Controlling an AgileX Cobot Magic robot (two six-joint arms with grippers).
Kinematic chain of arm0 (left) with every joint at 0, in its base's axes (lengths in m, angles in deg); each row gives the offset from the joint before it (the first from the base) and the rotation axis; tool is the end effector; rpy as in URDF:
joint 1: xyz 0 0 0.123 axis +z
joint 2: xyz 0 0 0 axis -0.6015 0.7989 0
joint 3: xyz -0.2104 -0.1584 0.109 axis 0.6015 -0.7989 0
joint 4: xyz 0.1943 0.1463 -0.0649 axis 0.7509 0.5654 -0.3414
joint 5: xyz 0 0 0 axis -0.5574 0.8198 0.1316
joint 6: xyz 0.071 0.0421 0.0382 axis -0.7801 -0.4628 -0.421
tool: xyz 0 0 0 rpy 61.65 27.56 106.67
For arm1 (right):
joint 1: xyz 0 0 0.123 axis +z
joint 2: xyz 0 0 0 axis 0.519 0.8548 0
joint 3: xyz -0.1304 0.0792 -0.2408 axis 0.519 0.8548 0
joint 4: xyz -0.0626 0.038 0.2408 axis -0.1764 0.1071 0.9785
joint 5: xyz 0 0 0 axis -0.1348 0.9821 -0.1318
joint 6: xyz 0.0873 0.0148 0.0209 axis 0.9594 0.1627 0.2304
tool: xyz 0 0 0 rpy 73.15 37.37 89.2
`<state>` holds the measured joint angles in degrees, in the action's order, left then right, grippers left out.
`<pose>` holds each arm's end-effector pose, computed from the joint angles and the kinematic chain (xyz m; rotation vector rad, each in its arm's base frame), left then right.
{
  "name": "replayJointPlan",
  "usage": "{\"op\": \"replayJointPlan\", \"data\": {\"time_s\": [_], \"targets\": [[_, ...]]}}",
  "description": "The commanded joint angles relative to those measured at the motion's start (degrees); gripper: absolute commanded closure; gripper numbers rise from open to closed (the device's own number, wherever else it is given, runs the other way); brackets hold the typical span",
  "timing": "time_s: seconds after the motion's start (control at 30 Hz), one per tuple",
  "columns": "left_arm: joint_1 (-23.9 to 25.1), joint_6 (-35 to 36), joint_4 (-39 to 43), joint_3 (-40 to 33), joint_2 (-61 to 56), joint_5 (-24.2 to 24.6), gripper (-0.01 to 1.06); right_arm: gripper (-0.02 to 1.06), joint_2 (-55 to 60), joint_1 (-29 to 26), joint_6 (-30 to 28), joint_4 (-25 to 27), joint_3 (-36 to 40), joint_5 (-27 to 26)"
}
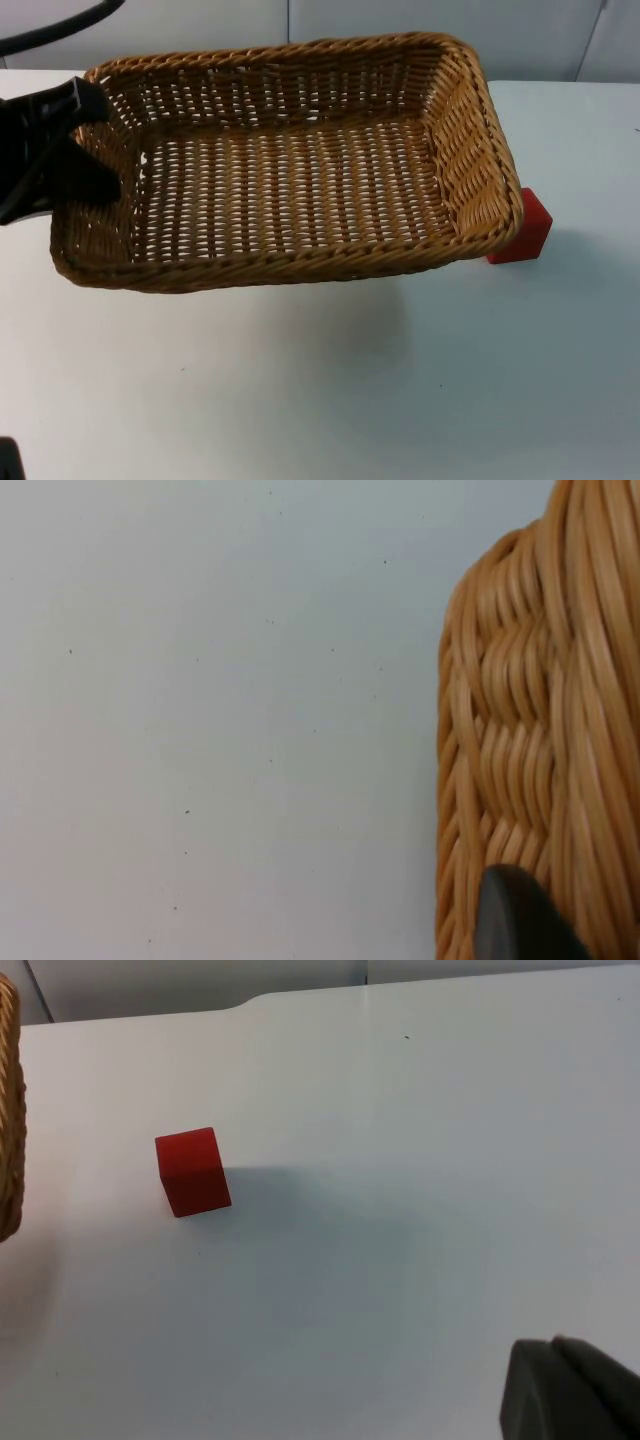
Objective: Pick up the basket with the left hand and place the cube into the basket with the right hand.
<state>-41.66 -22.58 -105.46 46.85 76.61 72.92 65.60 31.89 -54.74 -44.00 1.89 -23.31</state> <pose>0.2759 -0.0647 0.1695 -0.1847 2.3979 -0.8108 -0.0077 -0.0061 0.2797 0.0742 2.0568 -0.0353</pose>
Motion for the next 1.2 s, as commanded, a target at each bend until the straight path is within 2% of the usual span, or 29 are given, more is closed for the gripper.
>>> {"op": "replayJointPlan", "data": {"time_s": [0.0, 0.9, 1.0, 1.13, 1.17], "targets": [[-0.10, 0.57, -0.89, -0.12, -0.83, 2.29, 1.05, 1.04, -0.17, 0.06, -0.38, 0.17, 0.33, -0.72], [-0.10, 0.57, -0.89, -0.12, -0.83, 2.29, 1.05, 1.04, -0.17, 0.06, -0.38, 0.17, 0.33, -0.72], [-0.10, 0.57, -0.89, -0.12, -0.83, 2.29, 1.05, 1.04, -0.17, 0.06, -0.17, 0.12, -0.78, -2.57], [-0.10, 0.57, -0.89, -0.01, -0.83, 2.29, 1.05, 1.04, -0.17, 0.06, 4.56, -0.49, -3.72, -13.42], [-0.10, 0.57, -0.89, -0.01, -0.83, 2.29, 1.05, 1.04, -0.17, 0.06, 4.56, -0.49, -3.72, -13.42]]}}
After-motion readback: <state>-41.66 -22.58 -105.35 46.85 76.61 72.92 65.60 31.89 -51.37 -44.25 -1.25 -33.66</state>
